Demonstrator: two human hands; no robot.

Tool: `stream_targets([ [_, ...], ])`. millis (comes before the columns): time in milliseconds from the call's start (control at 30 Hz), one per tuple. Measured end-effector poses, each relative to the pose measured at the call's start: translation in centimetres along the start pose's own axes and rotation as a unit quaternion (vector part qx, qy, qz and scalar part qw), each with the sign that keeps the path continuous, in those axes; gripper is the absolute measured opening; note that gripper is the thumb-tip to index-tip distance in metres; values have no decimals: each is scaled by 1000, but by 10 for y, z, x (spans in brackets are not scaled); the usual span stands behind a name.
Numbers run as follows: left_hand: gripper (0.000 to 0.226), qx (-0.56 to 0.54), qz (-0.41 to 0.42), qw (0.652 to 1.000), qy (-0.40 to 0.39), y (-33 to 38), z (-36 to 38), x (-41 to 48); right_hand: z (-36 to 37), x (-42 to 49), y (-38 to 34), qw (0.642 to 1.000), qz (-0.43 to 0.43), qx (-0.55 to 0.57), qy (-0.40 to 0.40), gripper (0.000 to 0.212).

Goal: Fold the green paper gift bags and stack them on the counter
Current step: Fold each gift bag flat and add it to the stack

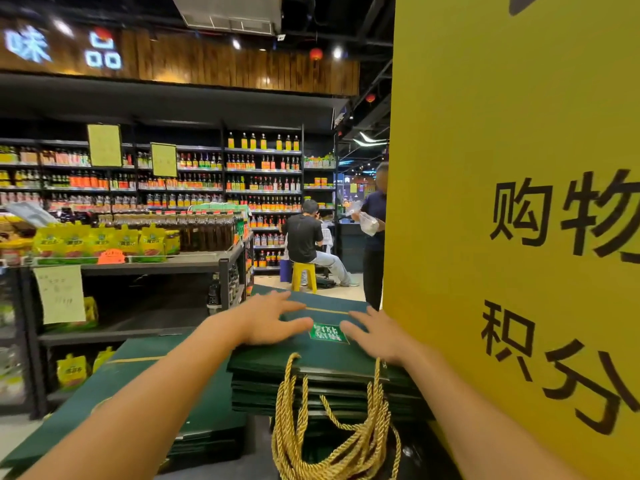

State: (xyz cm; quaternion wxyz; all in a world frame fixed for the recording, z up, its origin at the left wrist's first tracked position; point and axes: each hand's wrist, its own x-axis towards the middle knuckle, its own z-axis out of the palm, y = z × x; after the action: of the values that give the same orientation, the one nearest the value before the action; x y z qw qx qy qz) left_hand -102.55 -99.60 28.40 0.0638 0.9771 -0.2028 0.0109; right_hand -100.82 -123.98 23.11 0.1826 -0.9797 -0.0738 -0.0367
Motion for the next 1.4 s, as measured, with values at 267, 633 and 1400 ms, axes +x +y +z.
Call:
stream_targets([
  [267,72,110,-19,992,-52,-8,51,20,36,16,15,996,10,-68,-57,85],
  [633,70,97,-18,994,-54,-11,59,22,50,21,22,996,18,-72,-57,86],
  [1400,32,-18,-184,973,139,-112,4,-154,0,-60,-212,969,-225,-57,80,35],
])
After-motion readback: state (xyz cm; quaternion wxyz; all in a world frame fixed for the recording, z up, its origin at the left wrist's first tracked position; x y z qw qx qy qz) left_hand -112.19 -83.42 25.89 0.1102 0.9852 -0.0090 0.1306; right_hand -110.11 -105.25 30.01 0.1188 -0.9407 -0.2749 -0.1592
